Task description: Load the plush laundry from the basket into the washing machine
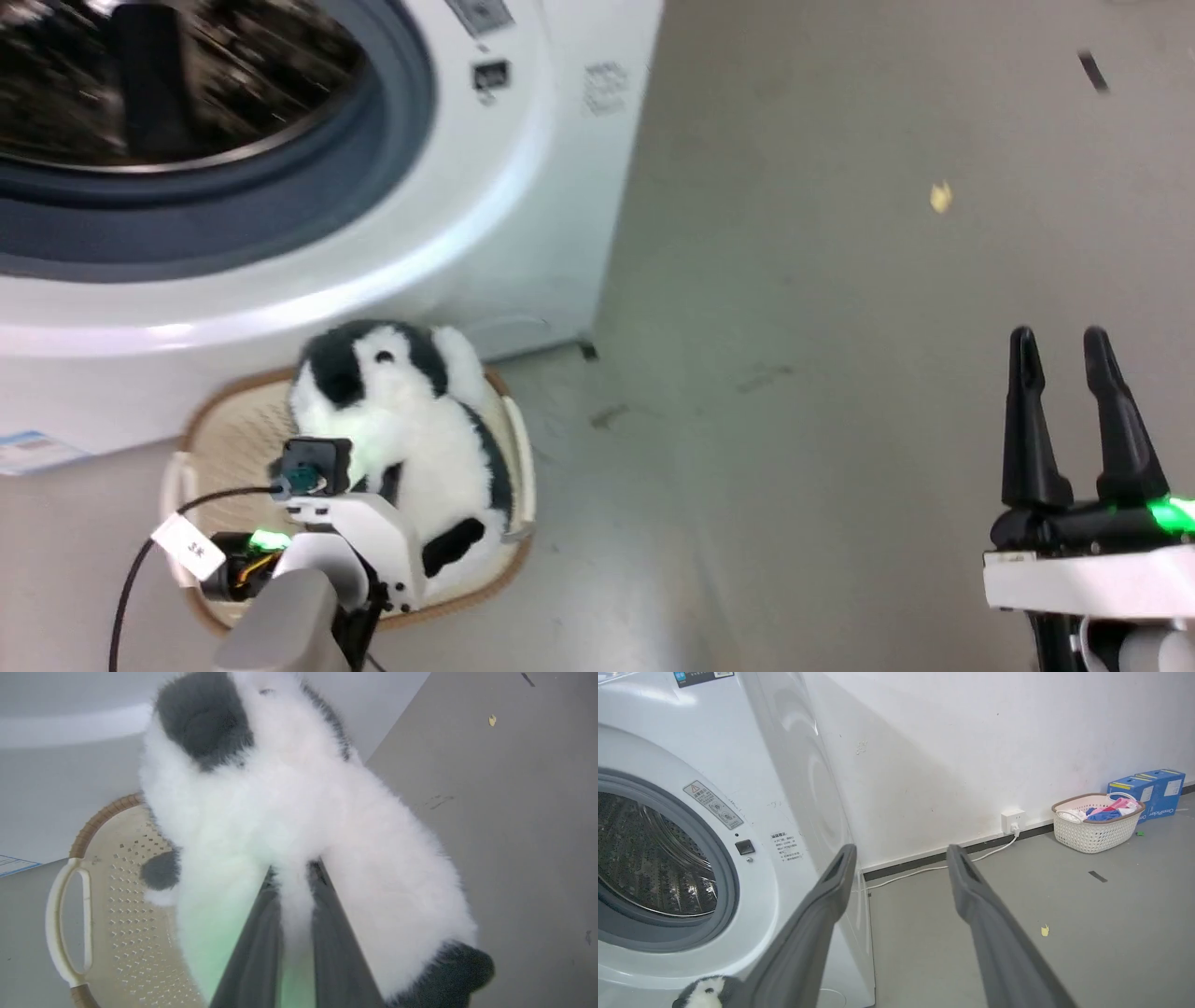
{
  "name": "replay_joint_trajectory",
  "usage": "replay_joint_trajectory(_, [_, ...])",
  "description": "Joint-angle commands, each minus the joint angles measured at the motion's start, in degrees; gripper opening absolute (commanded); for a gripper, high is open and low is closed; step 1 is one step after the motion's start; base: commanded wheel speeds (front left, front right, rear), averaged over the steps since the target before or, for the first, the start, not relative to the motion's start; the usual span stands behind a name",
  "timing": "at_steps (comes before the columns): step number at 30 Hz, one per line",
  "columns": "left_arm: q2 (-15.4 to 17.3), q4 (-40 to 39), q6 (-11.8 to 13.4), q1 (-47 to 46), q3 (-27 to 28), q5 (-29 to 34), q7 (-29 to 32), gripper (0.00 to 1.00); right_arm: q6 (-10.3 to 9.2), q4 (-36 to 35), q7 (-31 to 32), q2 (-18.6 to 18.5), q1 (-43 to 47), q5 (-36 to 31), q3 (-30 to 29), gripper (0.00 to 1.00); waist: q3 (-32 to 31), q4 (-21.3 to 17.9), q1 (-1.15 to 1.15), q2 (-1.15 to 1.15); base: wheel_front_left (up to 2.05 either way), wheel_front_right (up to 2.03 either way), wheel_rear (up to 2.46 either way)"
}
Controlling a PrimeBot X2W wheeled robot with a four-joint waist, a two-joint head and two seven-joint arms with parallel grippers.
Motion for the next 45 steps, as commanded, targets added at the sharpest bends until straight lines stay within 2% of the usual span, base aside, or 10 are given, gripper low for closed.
replay_joint_trajectory(1, [-0.1, -1.8, -0.2, 1.0, -0.3, -0.3, -1.1, 0.00, 0.03, -0.1, -0.2, 0.0, 0.9, -0.5, -0.2, 1.00, -3.5, 3.0, 0.01, 0.00, 0.00, 0.00, 0.00])
replay_joint_trajectory(9, [0.6, -19.5, -0.2, 6.9, 2.7, -0.5, -1.7, 0.00, 0.03, -0.1, -0.2, 0.0, 2.2, -1.3, -0.5, 1.00, -6.0, 4.4, 0.01, 0.00, 0.00, 0.00, 0.00])
replay_joint_trajectory(16, [1.4, -37.9, 1.6, 10.4, 5.8, 2.1, -1.7, 0.00, 0.03, -0.1, -0.2, 0.0, 2.1, 0.1, -0.2, 1.00, -4.6, 4.3, 0.01, 0.00, 0.00, 0.00, 0.00])
replay_joint_trajectory(22, [3.5, -45.4, 3.2, 6.8, 8.8, 1.1, -0.2, 0.00, 0.03, -0.7, -0.2, 0.0, 1.1, 0.4, 0.1, 1.00, -1.1, 3.5, 0.01, 0.00, 0.00, 0.00, 0.00])
replay_joint_trajectory(25, [7.1, -48.9, 3.9, 0.3, 10.7, 1.0, 4.5, 0.00, 0.03, -1.1, -0.2, 0.0, -0.2, 0.6, 0.4, 1.00, 3.1, 2.3, 0.01, 0.00, 0.00, 0.00, 0.00])
replay_joint_trajectory(34, [17.2, -46.7, 3.2, -18.8, 11.7, 3.3, 17.0, 0.00, 0.03, -2.1, -0.2, 0.0, -4.8, 3.2, 2.2, 1.00, 14.3, -2.5, 0.01, 0.00, 0.00, 0.00, 0.00])
replay_joint_trajectory(35, [17.2, -46.7, 3.2, -18.8, 11.7, 3.3, 17.0, 0.00, 0.03, -2.1, -0.2, 0.0, -4.8, 3.2, 2.2, 1.00, 14.3, -2.5, 0.01, 0.00, 0.00, 0.00, 0.00])
replay_joint_trajectory(41, [23.6, -35.1, 1.7, -34.4, 10.1, 5.7, 21.6, 0.00, 0.03, -2.0, -0.2, 0.0, -7.1, 6.3, 3.6, 1.00, 20.9, -6.9, 0.01, 0.00, 0.00, 0.00, 0.00])
replay_joint_trajectory(43, [24.2, -33.5, 1.7, -36.2, 9.6, 6.5, 21.7, 0.00, 0.03, -1.9, -0.2, 0.0, -7.3, 6.6, 3.8, 1.00, 21.5, -7.5, 0.01, 0.00, 0.00, 0.00, 0.00])
replay_joint_trajectory(45, [25.4, -26.9, 2.4, -42.3, 8.2, 8.9, 21.6, 0.00, 0.03, -1.9, -0.2, 0.0, -7.9, 7.9, 4.7, 1.00, 23.6, -9.3, 0.01, 0.00, 0.00, 0.00, 0.00])
